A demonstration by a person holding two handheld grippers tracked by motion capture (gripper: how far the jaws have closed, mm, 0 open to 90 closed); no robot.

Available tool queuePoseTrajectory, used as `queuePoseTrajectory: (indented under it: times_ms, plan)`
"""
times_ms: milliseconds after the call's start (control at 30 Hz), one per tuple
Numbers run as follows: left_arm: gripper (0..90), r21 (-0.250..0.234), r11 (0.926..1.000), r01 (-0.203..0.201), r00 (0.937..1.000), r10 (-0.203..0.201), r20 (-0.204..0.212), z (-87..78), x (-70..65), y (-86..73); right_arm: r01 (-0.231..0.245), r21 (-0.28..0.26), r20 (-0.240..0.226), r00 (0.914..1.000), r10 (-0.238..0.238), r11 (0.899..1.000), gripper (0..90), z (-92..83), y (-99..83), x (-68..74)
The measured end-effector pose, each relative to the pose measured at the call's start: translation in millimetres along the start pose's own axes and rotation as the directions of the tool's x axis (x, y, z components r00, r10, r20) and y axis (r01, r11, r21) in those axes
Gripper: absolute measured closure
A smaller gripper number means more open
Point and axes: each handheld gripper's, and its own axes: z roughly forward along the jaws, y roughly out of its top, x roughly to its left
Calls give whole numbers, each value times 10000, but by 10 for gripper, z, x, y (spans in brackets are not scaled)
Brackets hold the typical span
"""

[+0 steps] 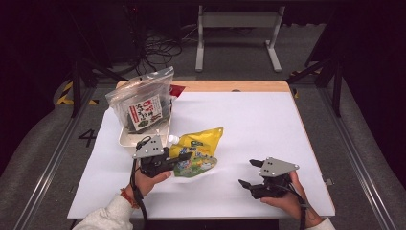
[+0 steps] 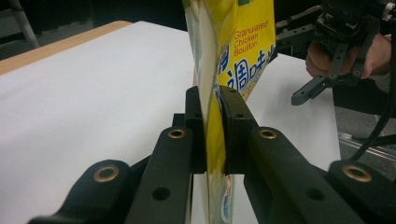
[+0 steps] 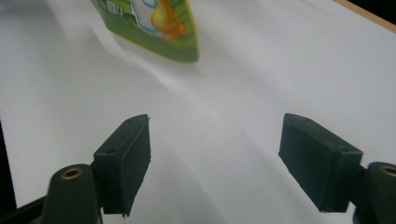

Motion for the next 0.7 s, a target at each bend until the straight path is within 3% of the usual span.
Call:
queuePoseTrajectory:
  times_ms: [33, 367, 567, 700]
  plan:
    - [839, -28, 10000, -38, 10000, 38, -39, -16, -1, 3, -105, 83, 215, 9997, 103, 9999, 223, -41, -62, -13]
    - [840, -376, 9990, -230, 9993, 218, -308, -186, 20, 70, -744, 41, 285, 9968, 742, 9972, 198, -102, -194, -51]
    - [840, -597, 9974, -394, 9976, 358, -598, -288, 25, 128, -705, -103, 379, 9968, 709, 9975, 174, -115, -185, -41]
    - [840, -770, 9954, -571, 9962, 517, -698, -357, 24, 173, -750, 71, 439, 9962, 746, 9972, 172, -105, -221, -39]
